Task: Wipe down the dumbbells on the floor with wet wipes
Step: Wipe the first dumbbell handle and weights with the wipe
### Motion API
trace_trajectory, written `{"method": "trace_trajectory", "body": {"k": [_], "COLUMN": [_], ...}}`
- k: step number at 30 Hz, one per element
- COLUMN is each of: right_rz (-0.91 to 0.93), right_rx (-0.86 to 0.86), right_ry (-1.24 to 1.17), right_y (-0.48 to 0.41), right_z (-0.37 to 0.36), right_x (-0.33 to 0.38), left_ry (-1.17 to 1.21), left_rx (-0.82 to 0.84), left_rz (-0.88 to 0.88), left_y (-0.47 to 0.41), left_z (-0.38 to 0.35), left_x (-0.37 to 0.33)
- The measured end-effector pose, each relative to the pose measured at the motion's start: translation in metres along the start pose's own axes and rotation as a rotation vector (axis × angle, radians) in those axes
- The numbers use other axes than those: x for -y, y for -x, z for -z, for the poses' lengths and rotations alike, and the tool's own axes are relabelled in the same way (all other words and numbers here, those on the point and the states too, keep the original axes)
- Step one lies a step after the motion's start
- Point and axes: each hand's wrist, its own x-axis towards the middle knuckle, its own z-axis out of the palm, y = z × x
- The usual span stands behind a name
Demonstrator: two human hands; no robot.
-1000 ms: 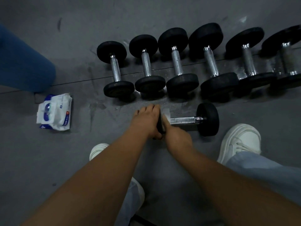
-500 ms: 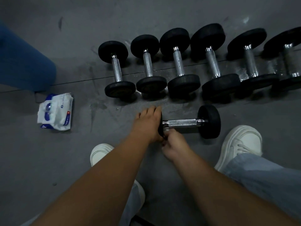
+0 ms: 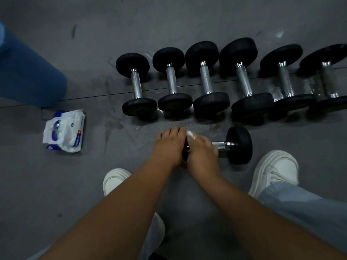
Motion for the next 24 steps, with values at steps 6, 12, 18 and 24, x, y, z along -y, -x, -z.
{"method": "trace_trajectory", "body": {"k": [6, 12, 18, 24], "right_rz": [0.228, 0.175, 0.186, -0.042], "right_rx": [0.227, 0.223, 0.173, 0.009], "right_ry": [0.405, 0.417, 0.411, 0.084], "right_y": [0.016, 0.004, -0.004, 0.036], "right_z": [0.009, 0.005, 0.003, 0.027], "right_x": [-0.025, -0.019, -0.022, -0.033], "left_ry": [-0.036, -0.061, -0.063, -0.070], "left_rx": [0.063, 0.136, 0.194, 0.141], "left_rz": [-0.013, -0.012, -0.015, -0.037], "left_y": [-0.004, -0.014, -0.022, -0.015], "left_z": [0.008, 0.021, 0.031, 0.034], "left_x": [0.001, 0.002, 0.003, 0.000]}}
